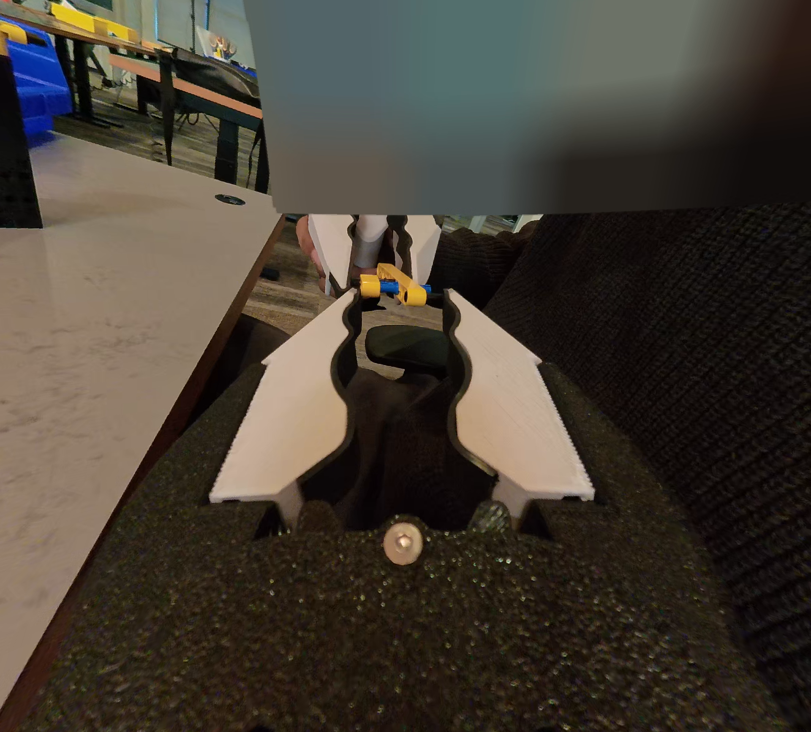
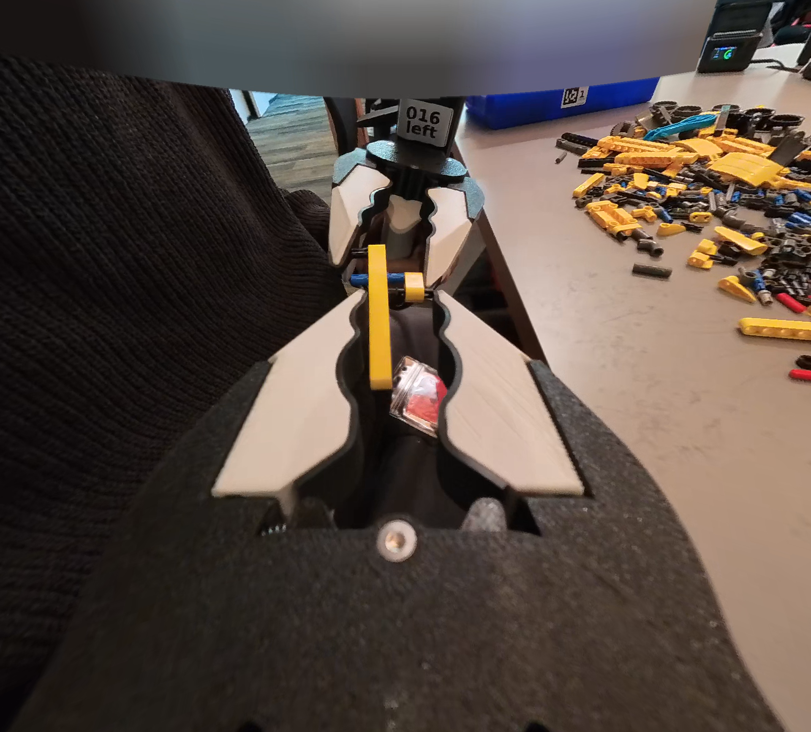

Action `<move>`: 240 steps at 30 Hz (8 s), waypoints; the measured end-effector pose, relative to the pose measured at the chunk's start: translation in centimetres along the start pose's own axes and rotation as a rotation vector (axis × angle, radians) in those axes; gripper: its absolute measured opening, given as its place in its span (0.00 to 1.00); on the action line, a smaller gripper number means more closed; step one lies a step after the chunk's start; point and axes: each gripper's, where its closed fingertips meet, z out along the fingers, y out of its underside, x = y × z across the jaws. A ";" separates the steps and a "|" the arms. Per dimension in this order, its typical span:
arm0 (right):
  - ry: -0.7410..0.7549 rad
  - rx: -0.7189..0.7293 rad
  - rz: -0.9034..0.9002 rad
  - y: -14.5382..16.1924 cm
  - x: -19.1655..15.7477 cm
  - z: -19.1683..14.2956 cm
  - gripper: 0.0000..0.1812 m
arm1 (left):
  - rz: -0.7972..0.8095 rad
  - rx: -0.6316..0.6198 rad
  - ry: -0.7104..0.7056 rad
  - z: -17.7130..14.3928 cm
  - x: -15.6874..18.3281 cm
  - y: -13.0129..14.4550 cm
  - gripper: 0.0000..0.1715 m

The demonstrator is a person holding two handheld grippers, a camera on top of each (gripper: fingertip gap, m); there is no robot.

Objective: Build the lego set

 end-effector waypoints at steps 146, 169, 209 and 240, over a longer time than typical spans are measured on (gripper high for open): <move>0.006 0.119 0.338 1.6 0.7 -0.3 0.14 | -0.138 0.041 -0.012 0.5 -1.5 1.2 0.19; -0.006 -0.162 0.214 2.9 -0.2 -0.3 0.14 | -0.086 -0.061 -0.002 0.8 -0.8 2.4 0.19; 0.039 -0.133 0.233 2.9 -1.2 0.2 0.12 | -0.090 0.004 0.023 0.6 0.2 2.4 0.16; 0.419 -0.355 -0.434 2.6 2.5 0.1 0.14 | -0.587 0.119 0.017 0.0 -3.1 1.9 0.05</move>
